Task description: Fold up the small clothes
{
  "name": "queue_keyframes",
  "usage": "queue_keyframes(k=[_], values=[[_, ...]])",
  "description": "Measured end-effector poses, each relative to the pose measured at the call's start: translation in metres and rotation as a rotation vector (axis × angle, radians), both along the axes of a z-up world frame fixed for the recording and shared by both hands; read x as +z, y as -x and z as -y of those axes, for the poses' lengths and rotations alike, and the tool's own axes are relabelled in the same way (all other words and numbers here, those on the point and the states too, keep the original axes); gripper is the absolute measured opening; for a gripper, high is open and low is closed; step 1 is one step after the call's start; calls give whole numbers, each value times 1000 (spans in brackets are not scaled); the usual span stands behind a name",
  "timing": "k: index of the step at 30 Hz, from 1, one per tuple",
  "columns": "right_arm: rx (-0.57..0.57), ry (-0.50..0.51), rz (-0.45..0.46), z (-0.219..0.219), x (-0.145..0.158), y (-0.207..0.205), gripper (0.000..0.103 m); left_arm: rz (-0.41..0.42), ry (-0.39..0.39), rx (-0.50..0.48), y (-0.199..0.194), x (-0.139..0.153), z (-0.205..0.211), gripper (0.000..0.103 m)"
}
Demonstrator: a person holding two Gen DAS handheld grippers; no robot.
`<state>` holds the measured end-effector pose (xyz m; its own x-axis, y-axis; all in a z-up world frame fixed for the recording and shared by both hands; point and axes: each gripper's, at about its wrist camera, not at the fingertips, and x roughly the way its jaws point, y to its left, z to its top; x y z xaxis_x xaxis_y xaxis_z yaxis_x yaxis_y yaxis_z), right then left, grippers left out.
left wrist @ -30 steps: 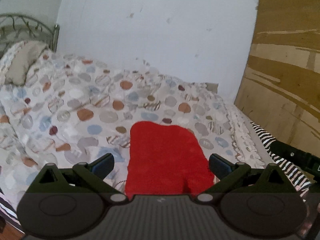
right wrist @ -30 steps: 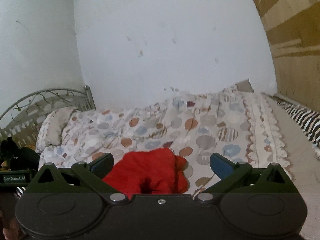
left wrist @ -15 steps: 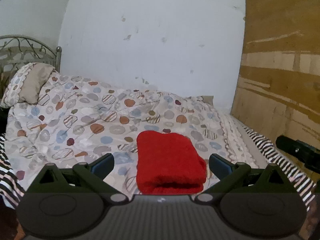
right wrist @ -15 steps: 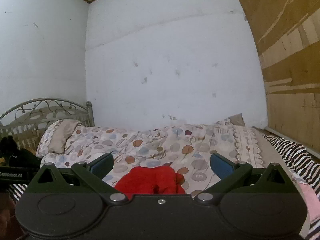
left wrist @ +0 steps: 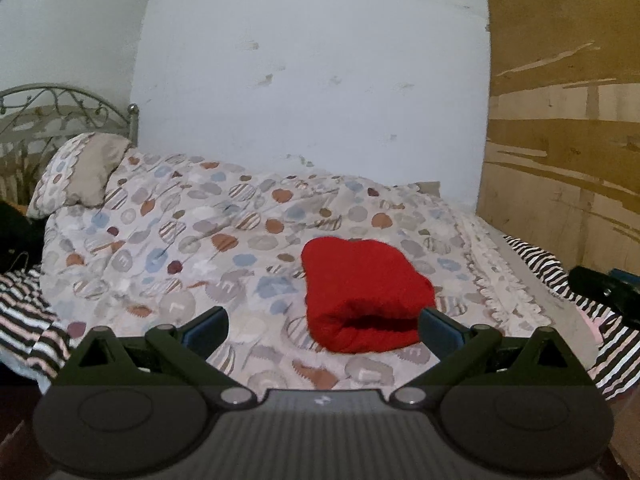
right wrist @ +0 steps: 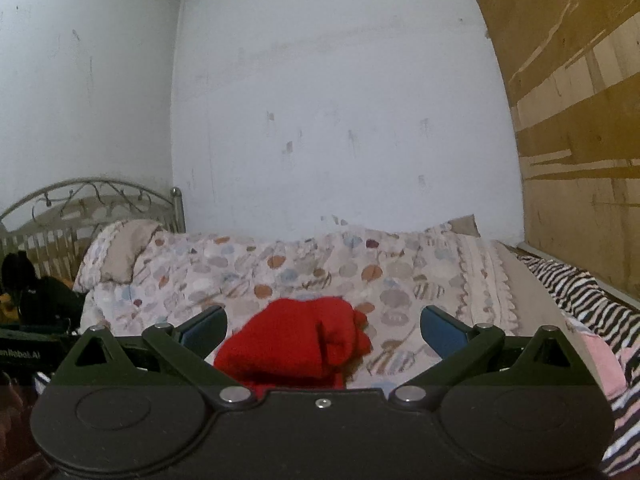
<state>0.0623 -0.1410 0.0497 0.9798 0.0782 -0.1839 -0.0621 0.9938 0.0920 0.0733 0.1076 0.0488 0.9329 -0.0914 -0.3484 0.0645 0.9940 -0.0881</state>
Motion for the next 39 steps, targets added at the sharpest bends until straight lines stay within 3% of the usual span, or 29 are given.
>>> queue_keyframes(k=[4, 18, 39], values=[[-16, 40, -23, -1, -15, 10, 103, -43, 5, 7, 5, -16, -5, 103], [-52, 30, -149, 9, -64, 23, 103, -131, 8, 13, 6, -58, -7, 103], [-54, 24, -176, 6, -71, 12, 103, -160, 14, -1, -4, -64, -2, 103]])
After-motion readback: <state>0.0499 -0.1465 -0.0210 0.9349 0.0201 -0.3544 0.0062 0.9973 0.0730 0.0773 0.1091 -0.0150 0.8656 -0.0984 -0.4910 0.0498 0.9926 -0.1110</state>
